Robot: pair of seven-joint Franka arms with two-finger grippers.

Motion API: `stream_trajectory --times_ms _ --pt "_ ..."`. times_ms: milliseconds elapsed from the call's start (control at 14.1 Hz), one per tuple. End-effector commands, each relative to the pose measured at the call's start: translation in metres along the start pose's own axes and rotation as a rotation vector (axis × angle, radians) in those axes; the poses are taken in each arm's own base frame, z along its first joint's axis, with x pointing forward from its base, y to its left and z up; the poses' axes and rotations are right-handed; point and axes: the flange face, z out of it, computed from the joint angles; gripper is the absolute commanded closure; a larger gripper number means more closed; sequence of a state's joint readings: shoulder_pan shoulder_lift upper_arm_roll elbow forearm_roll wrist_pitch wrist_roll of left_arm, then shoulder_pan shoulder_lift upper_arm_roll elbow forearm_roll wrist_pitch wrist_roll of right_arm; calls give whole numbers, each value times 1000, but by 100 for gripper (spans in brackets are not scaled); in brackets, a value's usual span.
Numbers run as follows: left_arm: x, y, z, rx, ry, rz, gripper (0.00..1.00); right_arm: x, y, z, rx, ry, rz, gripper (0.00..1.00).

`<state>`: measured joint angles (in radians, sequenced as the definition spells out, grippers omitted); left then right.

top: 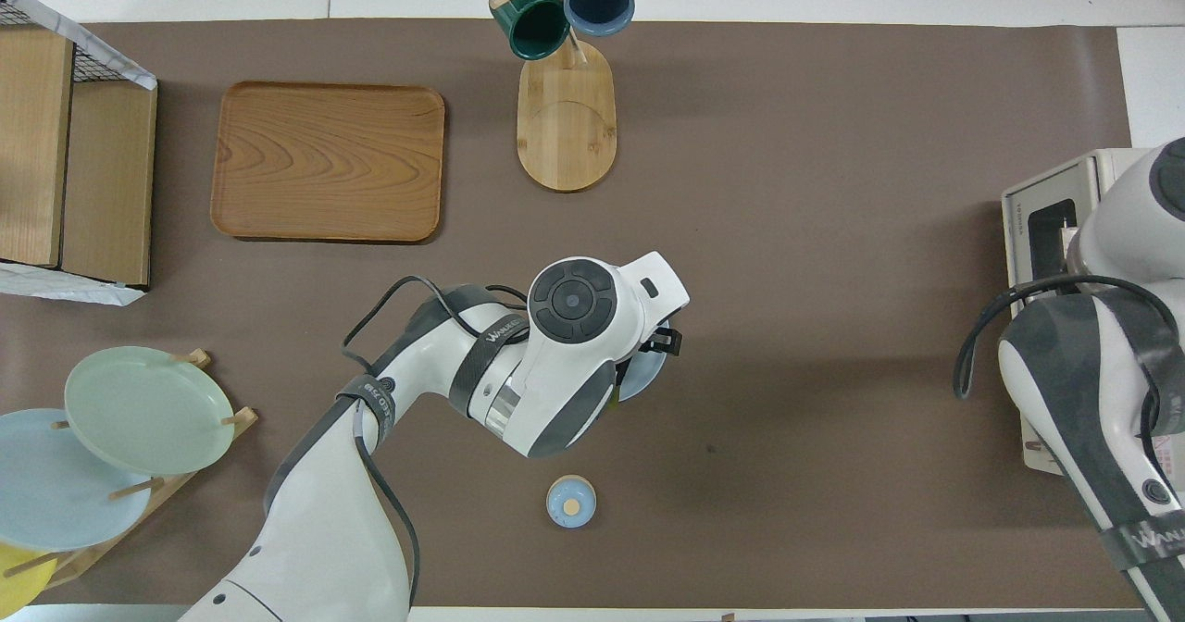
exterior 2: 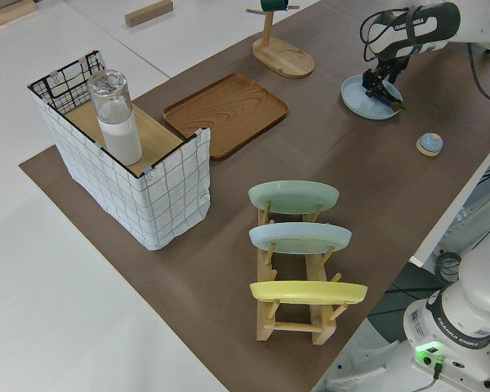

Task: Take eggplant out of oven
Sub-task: 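Grasp the eggplant with the left gripper while the right gripper withdraws, then carry the eggplant onto the wooden tray and open the left gripper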

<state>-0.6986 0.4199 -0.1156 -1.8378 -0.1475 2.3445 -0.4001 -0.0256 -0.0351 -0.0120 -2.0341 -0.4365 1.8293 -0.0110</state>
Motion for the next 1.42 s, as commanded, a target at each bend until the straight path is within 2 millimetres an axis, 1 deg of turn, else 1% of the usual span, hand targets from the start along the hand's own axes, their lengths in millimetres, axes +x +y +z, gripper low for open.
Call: stream_trajectory --times_ms 0,71,142,213,284,426,568,639,709,780,851,922,993,1064,1135,1206,1277,1348 --pt "-9 -3 -5 -6 15 -17 11 -11 15 21 18 -61 -28 100" --pt "-10 -3 -4 -5 14 -17 17 -16 24 13 23 -63 -35 100" --pt "-9 -5 -4 -5 14 -17 22 -20 33 5 48 -69 -45 100" --pt "-8 -8 -5 -4 15 -18 23 -25 40 -13 107 -55 -23 100" --pt "-7 -8 -5 -4 14 -18 28 -29 43 -32 148 -44 -5 100" --pt "-6 -10 -5 -3 13 -19 44 -33 43 -70 216 -16 9 100" --pt "-6 -11 -5 -1 9 -21 61 -34 41 -94 305 18 20 92" --pt "-6 -12 -5 0 6 -22 71 -32 37 -105 355 47 26 89" --pt "-4 -14 -7 0 7 -28 85 -28 33 -117 383 71 24 82" --pt "-3 -14 -8 -1 9 -29 96 -26 31 -124 394 79 19 64" --pt "-1 -18 -10 -1 8 -35 100 -25 34 -125 402 79 23 33" --pt "4 -28 -16 1 6 -53 100 -25 37 -124 405 78 31 0" --pt "4 -31 -27 1 7 -57 100 -24 37 -125 403 81 32 0" --pt "6 -38 -43 1 6 -71 100 -23 36 -123 406 77 31 0" --pt "10 -53 -64 1 11 -95 100 -22 38 -123 432 80 41 0" --pt "17 -74 -85 4 14 -122 100 -21 36 -126 426 84 37 0" --pt "30 -101 -103 4 13 -136 100 -20 36 -125 425 73 37 0" --pt "42 -121 -118 7 -1 -134 100 -17 29 -134 420 71 22 0"
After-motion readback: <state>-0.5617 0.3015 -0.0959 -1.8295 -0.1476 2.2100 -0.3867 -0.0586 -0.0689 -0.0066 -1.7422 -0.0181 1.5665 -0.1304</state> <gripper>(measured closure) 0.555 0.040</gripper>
